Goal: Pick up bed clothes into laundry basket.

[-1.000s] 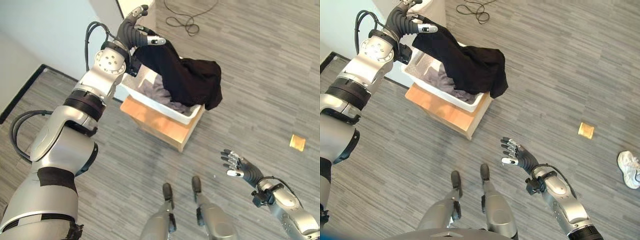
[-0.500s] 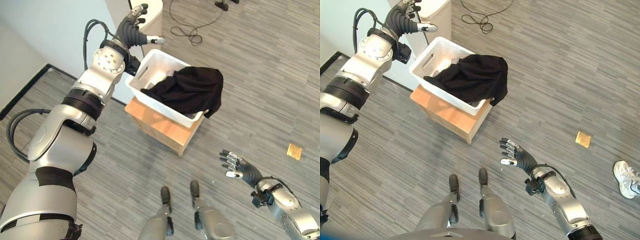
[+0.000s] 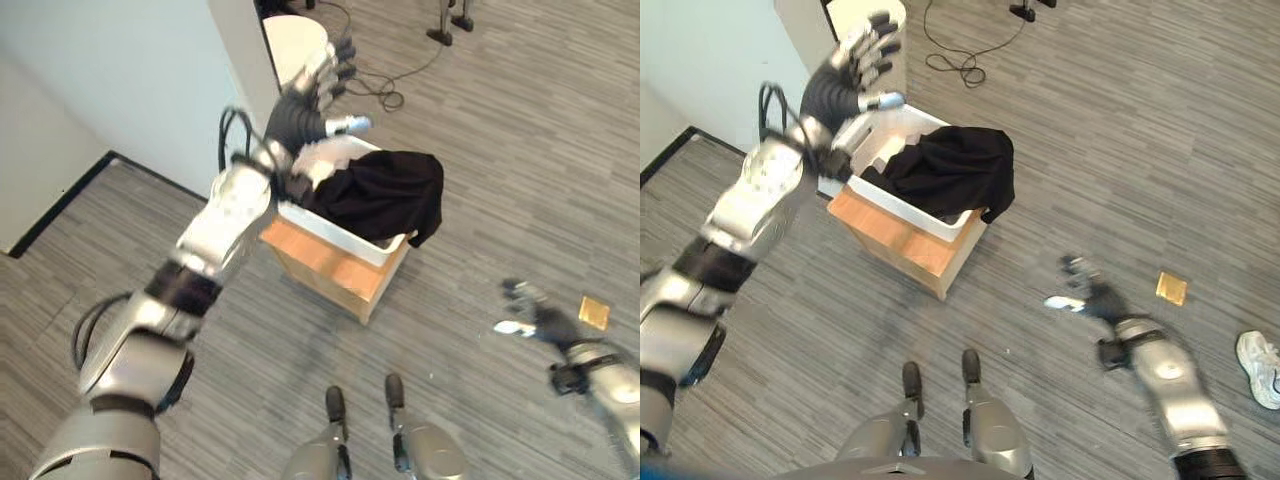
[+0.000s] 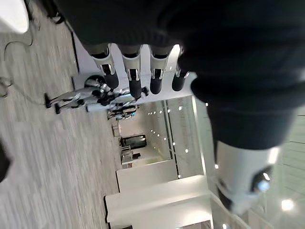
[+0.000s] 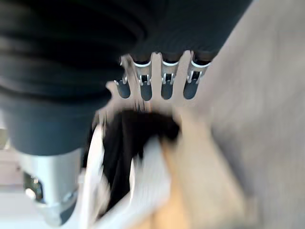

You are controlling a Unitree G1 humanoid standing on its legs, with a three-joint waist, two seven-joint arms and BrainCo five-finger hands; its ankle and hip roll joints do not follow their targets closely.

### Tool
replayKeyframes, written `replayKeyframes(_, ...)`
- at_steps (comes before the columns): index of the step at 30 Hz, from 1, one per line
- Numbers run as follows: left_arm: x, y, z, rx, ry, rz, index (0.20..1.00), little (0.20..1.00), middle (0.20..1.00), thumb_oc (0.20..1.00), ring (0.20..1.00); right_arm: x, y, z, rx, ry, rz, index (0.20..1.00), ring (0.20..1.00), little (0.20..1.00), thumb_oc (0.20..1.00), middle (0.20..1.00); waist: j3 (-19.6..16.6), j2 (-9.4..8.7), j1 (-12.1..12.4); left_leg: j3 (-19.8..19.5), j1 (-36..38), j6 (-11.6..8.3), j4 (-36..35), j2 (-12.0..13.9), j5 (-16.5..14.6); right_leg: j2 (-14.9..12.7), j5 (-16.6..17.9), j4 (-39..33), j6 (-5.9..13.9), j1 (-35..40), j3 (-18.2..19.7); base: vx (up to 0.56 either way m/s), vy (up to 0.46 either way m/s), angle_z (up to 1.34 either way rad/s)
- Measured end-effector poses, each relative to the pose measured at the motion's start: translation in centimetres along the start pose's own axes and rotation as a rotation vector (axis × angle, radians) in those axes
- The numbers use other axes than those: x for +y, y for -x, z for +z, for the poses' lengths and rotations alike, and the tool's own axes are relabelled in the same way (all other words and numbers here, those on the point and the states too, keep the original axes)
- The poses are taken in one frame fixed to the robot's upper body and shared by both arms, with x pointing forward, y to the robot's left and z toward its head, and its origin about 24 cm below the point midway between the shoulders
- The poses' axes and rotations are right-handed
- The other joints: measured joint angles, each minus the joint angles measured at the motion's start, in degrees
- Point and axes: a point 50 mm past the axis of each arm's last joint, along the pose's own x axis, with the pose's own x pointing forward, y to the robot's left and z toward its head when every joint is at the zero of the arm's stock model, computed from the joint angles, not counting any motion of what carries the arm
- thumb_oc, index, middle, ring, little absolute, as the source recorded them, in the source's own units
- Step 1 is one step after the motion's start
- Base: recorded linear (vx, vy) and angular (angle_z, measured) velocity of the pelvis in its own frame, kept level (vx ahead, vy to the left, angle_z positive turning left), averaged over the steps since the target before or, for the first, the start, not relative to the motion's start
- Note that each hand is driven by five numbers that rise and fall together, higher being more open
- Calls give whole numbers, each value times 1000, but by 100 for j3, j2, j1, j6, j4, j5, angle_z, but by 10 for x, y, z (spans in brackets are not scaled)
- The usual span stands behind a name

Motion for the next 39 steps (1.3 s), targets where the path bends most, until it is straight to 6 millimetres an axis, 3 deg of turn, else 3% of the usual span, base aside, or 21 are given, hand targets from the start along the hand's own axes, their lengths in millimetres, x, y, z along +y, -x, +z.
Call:
replayKeyframes(2,8,38,-19,86,24,44,1000,1000,1000,1000,1000,-32,3,7,-14,46,-131,1000,1000,1000,1000,1000,-20,-22,141,-55,8,13,23,20,10,29,-11,0,-8,18,-30,14,-4,9)
replayKeyframes(4,23,81,-37,193,37,140,1000,1000,1000,1000,1000,-39,2,14,-49,59,-174,1000,1000,1000,1000,1000,-47,-63,312,-77,24,14,26,47,10,54,-47,0,-35,46,-39,39,-11,3)
replayKeyframes(9,37,154,-63,380,91,332,1000,1000,1000,1000,1000,-23,-6,18,-84,34,-135,1000,1000,1000,1000,1000,-81,-123,740,-134,128,13,26,68,9,74,-93,-1,-27,172,-108,65,-23,7)
replayKeyframes(12,43,176,-65,409,104,424,1000,1000,1000,1000,1000,-3,-14,20,-109,-12,-79,1000,1000,1000,1000,1000,-157,-263,930,-119,204,18,28,64,-3,70,-124,3,-23,239,-99,20,-8,2)
replayKeyframes(15,55,186,-60,395,87,500,1000,1000,1000,1000,1000,15,-19,25,-136,-28,-27,1000,1000,1000,1000,1000,-164,-381,1112,-62,334,89,28,88,-71,80,-257,261,53,219,-29,13,23,-15)
replayKeyframes(18,54,192,-67,416,108,546,1000,1000,1000,1000,1000,27,-22,24,-148,-75,-15,1000,1000,1000,1000,1000,-163,-375,1121,-135,487,193,35,125,-113,25,-688,1512,489,-189,-25,52,13,9)
replayKeyframes(20,53,194,-73,431,124,564,1000,1000,1000,1000,1000,34,-22,24,-147,-86,3,1000,1000,1000,1000,1000,-94,-267,1018,-456,482,351,138,134,-202,-4,-840,2693,621,-723,162,157,-47,48)
replayKeyframes(21,49,193,-76,430,143,571,1000,1000,1000,1000,1000,39,-21,25,-151,-98,17,1000,1000,1000,1000,1000,-90,-263,974,-589,472,408,222,160,-219,-16,-991,3021,559,-933,372,262,-117,48)
replayKeyframes(23,49,193,-76,434,141,570,1000,1000,1000,1000,1000,45,-21,29,-167,-101,45,1000,1000,1000,1000,1000,-64,-222,1004,-714,446,379,273,143,-245,-215,-1009,2932,579,-1071,511,339,-211,41)
replayKeyframes(27,40,175,-88,422,191,538,1000,1000,1000,1000,1000,51,-21,34,-190,-122,60,1000,1000,1000,1000,1000,-2,-63,886,-1538,138,418,483,116,-282,-411,-924,934,702,-760,1380,360,-276,91)
replayKeyframes(29,35,173,-100,462,215,536,1000,1000,1000,1000,1000,54,-21,32,-181,-130,61,1000,1000,1000,1000,1000,11,-39,742,-2003,129,367,471,81,-318,-524,-670,337,750,-517,1371,275,-341,115)
replayKeyframes(31,31,182,-106,492,234,556,1000,1000,1000,1000,1000,58,-19,28,-166,-140,64,1000,1000,1000,1000,1000,-56,-180,725,-2175,233,179,347,98,-434,-629,-665,513,694,-379,1247,242,-408,89)
replayKeyframes(32,29,187,-108,502,243,567,1000,1000,1000,1000,1000,59,-21,26,-155,-150,64,1000,1000,1000,1000,1000,-59,-231,748,-2198,422,116,175,207,-433,-638,-358,609,660,-375,1096,328,-572,69)
replayKeyframes(33,25,192,-110,513,263,584,1000,1000,1000,1000,1000,59,-24,25,-147,-155,62,1000,1000,1000,1000,1000,-64,-181,772,-2064,445,170,223,408,-545,-570,-200,816,504,-368,730,261,-441,52)
replayKeyframes(36,15,198,-116,526,307,602,1000,1000,1000,1000,1000,58,-27,28,-156,-159,58,1000,1000,1000,1000,1000,-87,-120,770,-2000,301,-349,1628,686,-959,-312,-218,910,154,-221,356,96,-314,16)
replayKeyframes(38,15,193,-115,506,315,605,1000,1000,1000,1000,1000,48,-28,31,-161,-123,36,1000,1000,1000,1000,1000,-124,-54,665,-1698,60,-329,2034,811,-740,-112,-343,1083,-51,-180,45,77,-451,45)
replayKeyframes(39,16,184,-115,481,324,602,1000,1000,1000,1000,1000,44,-27,31,-158,-115,17,1000,1000,1000,1000,1000,-110,-186,638,-1348,-105,-319,2327,828,-572,-150,-407,1166,-123,-175,-93,31,-364,59)
